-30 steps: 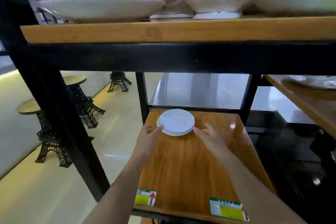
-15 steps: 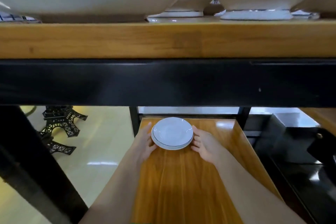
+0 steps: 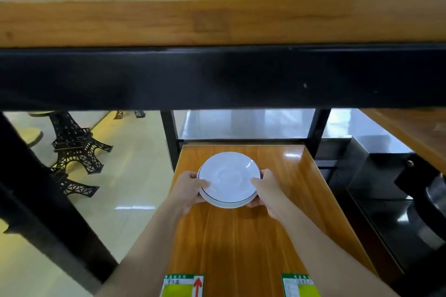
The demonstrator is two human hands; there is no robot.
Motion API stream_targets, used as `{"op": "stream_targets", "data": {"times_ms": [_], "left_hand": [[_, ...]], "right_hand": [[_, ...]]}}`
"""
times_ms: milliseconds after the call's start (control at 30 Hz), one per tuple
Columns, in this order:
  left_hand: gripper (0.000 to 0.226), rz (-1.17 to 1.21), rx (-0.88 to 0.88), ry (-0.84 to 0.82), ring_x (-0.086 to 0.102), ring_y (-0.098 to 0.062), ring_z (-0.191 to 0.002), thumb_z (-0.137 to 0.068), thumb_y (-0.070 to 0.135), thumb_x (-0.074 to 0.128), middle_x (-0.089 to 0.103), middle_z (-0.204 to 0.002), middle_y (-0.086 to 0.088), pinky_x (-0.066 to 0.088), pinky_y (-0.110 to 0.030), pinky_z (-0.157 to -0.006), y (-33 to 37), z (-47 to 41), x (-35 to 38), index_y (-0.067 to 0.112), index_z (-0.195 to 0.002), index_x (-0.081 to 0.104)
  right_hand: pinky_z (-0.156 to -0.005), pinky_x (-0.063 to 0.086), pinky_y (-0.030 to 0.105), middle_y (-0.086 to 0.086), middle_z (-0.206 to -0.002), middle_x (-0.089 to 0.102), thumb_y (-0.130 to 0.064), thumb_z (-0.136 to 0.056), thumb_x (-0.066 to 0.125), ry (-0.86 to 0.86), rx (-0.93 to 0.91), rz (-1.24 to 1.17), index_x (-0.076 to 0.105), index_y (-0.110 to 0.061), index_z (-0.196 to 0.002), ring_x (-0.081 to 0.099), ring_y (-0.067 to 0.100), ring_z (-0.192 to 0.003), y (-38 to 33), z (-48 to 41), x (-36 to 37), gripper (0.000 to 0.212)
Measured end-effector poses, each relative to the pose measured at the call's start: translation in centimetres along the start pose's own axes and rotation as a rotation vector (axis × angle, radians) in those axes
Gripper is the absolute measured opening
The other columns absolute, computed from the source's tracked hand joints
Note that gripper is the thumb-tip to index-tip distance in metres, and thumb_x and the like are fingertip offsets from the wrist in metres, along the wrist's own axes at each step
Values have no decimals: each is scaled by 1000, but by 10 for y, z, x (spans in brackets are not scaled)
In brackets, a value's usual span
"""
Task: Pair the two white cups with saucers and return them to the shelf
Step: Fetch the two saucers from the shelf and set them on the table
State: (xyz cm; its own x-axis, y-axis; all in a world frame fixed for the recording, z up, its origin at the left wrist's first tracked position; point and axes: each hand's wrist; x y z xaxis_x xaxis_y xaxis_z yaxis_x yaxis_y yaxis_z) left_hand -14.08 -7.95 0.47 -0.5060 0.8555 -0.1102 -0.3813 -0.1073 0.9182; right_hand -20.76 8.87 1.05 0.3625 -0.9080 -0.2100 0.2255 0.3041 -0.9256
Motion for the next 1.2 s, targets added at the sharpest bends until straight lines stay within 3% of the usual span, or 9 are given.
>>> {"op": "stream_targets", "data": {"times_ms": [133, 267, 400, 533, 700, 800, 967, 1067, 1200], "left_hand": [[37, 7, 49, 7, 58, -33, -108, -85, -1, 59, 54, -115, -13, 56, -46, -86, -9, 34, 5, 10, -115, 41], [36, 41, 67, 28, 58, -30, -98, -85, -3, 57, 53, -109, -14, 55, -37, -70, -17, 81, 12, 9, -113, 39], [32, 35, 80, 55, 60, -29, -91, -86, -3, 54, 56, -102, -12, 57, -37, -61, -32, 130, 19, 9, -112, 40], [25, 59, 88, 81, 61, -30, -94, -86, -3, 54, 58, -96, -6, 58, -48, -77, -57, 180, 27, 12, -103, 44], [23, 56, 192, 31, 58, -19, -78, -87, -10, 51, 59, -98, -11, 56, -35, -61, -83, 241, 32, 9, -98, 47], [35, 38, 235, -1, 60, -26, -94, -86, -7, 56, 56, -117, -15, 54, -43, -70, -90, 262, 32, 10, -113, 41], [32, -25, 349, -208, 58, -30, -107, -87, -4, 57, 57, -108, -4, 55, -42, -75, -93, 303, 53, 13, -109, 41], [32, -67, 354, -320, 58, -22, -96, -88, -4, 56, 55, -104, 1, 55, -28, -58, -101, 338, 74, 15, -109, 39], [31, -148, 337, -516, 59, -25, -100, -87, -2, 57, 56, -113, -7, 56, -51, -78, -114, 382, 116, 16, -107, 41]], "right_hand": [[-44, 54, 26, 1, -97, 53, -13, -94, 44, 20, -110, 45, 39, -18, -113, 62, 18, -75, 7, 28, -8, 20], [-72, 60, 39, 7, -108, 54, -19, -94, 48, 47, -169, 77, 41, -18, -115, 61, 24, -96, 21, 61, -19, 22], [-50, 55, 28, 2, -97, 51, -14, -94, 46, 15, -208, 4, 39, -19, -107, 59, 18, -76, 42, 104, -33, 16], [-61, 52, 35, 0, -95, 51, -9, -90, 45, 10, -233, -60, 43, -15, -106, 56, 22, -91, 70, 141, -46, 16], [-40, 53, 24, 1, -104, 49, -12, -94, 45, 6, -218, -135, 41, -19, -107, 55, 16, -83, 103, 206, -56, 15], [-45, 53, 17, -3, -102, 50, -13, -95, 47, 108, -269, -144, 41, -19, -109, 56, 13, -81, 112, 244, -66, 17], [-89, 53, 33, -3, -112, 51, -19, -93, 50, 381, -287, -139, 42, -23, -115, 50, 15, -108, 135, 311, -91, 23], [-90, 53, 38, -3, -111, 51, -18, -93, 51, 493, -215, -206, 43, -24, -116, 50, 17, -111, 156, 357, -109, 25], [-71, 55, 37, -8, -97, 54, -12, -92, 51, 738, -191, -265, 49, -15, -116, 55, 23, -100, 185, 422, -145, 24]]}}
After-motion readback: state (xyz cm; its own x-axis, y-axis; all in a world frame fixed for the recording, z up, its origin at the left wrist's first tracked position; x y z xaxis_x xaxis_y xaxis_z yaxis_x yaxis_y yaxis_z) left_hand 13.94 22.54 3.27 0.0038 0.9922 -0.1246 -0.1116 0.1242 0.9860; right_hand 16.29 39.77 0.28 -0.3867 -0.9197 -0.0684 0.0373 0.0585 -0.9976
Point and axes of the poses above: each hand's wrist, its own z-axis away from the middle knuckle, its own x-axis out of the palm, y = z × x
